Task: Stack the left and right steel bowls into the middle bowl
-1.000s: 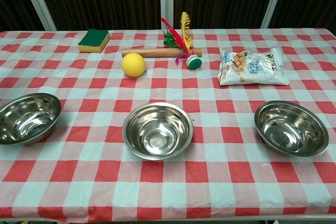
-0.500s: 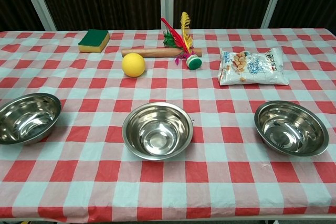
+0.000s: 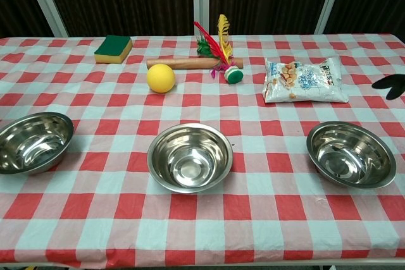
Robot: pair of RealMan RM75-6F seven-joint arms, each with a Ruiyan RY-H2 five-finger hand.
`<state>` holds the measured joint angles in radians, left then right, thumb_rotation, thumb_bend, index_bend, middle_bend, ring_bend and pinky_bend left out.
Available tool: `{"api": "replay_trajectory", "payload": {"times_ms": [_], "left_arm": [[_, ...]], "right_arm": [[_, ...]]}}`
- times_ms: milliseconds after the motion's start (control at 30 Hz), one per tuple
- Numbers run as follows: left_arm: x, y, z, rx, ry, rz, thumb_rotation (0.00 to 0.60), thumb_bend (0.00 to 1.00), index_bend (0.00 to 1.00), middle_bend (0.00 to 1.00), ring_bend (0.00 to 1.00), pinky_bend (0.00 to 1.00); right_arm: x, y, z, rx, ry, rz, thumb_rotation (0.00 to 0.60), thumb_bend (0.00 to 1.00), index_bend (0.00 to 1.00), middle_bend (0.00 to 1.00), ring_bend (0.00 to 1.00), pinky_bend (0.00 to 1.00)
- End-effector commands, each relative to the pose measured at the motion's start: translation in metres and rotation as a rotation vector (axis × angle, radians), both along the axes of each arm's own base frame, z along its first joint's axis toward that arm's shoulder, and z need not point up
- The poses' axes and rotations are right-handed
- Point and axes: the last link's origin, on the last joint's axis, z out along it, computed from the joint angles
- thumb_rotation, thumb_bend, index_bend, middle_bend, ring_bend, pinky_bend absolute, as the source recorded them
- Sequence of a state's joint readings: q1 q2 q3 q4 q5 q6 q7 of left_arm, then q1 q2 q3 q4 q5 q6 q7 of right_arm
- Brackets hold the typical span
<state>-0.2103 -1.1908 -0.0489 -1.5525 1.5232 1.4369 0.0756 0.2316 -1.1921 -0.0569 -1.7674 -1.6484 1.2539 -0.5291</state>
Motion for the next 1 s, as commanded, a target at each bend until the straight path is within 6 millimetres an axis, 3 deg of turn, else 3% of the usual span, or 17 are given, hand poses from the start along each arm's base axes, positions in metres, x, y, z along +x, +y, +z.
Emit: {"api": "replay_trajectory", "payload": {"times_ms": [33, 333, 1000], "left_arm": [[-0.002, -0.001, 0.001, -0.003, -0.006, 0.003, 0.597, 0.0, 0.06, 0.0, 0.01, 0.09], [-0.011, -0.003, 0.004, 0.002, 0.011, 0.017, 0.6, 0.0, 0.06, 0.0, 0.01, 0.09], [-0.024, -0.002, 0.009, 0.025, 0.03, 0.042, 0.6, 0.03, 0.06, 0.0, 0.01, 0.09]], "right_arm": [[0.001, 0.004, -0.01, 0.023, 0.021, -0.008, 0.6, 0.0, 0.13, 0.23, 0.14, 0.17], [-0.011, 0.005, -0.031, 0.093, 0.065, -0.06, 0.6, 0.01, 0.17, 0.25, 0.18, 0.21], [-0.002, -0.02, -0.069, 0.177, 0.064, -0.031, 0.6, 0.04, 0.26, 0.31, 0.23, 0.31]]}}
